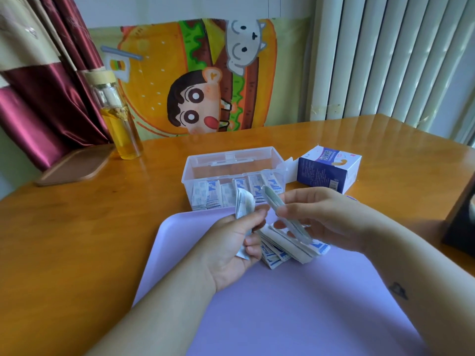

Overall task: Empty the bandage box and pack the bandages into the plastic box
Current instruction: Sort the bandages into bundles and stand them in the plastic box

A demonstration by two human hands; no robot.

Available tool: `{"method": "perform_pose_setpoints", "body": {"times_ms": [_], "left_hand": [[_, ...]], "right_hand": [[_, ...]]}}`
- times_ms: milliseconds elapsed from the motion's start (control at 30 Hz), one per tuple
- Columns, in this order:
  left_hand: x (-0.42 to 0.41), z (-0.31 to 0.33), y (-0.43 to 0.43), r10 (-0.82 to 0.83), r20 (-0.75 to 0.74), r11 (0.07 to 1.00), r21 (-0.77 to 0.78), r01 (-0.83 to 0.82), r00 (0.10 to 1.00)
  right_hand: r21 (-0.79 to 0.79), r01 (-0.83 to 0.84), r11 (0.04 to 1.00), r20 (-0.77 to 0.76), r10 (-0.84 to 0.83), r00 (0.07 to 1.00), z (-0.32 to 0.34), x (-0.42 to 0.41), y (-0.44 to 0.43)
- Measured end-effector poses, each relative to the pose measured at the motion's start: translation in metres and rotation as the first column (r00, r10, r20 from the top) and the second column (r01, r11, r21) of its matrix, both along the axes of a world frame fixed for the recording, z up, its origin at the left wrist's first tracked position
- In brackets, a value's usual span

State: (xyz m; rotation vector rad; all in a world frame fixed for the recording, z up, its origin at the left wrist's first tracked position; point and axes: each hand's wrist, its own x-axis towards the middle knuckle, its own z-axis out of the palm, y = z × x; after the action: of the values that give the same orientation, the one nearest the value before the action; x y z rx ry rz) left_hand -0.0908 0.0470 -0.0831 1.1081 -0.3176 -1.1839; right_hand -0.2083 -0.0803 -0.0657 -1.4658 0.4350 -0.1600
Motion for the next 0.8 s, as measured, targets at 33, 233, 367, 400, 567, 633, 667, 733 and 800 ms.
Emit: {"method": "perform_pose_setpoints", "body": {"times_ms": [33,233,367,400,567,633,667,733,800], "left_hand": [[-0.001,0.001,0.000,0.003,0.022,1.000,-0.018,-0.003,1.000],[0.001,0.003,0.001,0.077,0.140,0.995,-0.079,-0.066,0.987],[0.004,0.005,0.001,0.143,0.171,0.985,-0.120,-0.124,0.975],[0.005,0.006,0.002,0.159,0.164,0.982,-0.128,-0.139,0.973],[0.012,0.005,0.002,0.193,0.134,0.976,-0.132,-0.176,0.972],[0.014,0.005,0.003,0.179,0.141,0.979,-0.128,-0.161,0.974],[0.015,0.005,0.003,0.172,0.140,0.980,-0.123,-0.155,0.975],[0.019,0.004,0.004,0.169,0.117,0.981,-0.113,-0.156,0.979],[0.021,0.004,0.004,0.178,0.087,0.980,-0.106,-0.168,0.980]], "right_hand": [[0.065,-0.024,0.998,0.018,0.023,1.000,0.000,0.001,0.003],[0.348,-0.022,0.937,0.050,0.004,0.999,0.002,0.010,0.013],[0.416,-0.037,0.909,0.058,0.014,0.998,0.008,0.016,0.015],[0.411,-0.045,0.911,0.055,0.025,0.998,0.008,0.018,0.014],[0.377,-0.093,0.921,0.051,0.079,0.996,0.008,0.024,0.012],[0.411,-0.084,0.908,0.081,0.056,0.995,0.002,0.026,0.014],[0.428,-0.079,0.900,0.089,0.044,0.995,-0.001,0.027,0.015],[0.456,-0.066,0.887,0.089,0.028,0.996,-0.005,0.028,0.016],[0.467,-0.051,0.883,0.085,0.013,0.996,-0.007,0.028,0.016]]}}
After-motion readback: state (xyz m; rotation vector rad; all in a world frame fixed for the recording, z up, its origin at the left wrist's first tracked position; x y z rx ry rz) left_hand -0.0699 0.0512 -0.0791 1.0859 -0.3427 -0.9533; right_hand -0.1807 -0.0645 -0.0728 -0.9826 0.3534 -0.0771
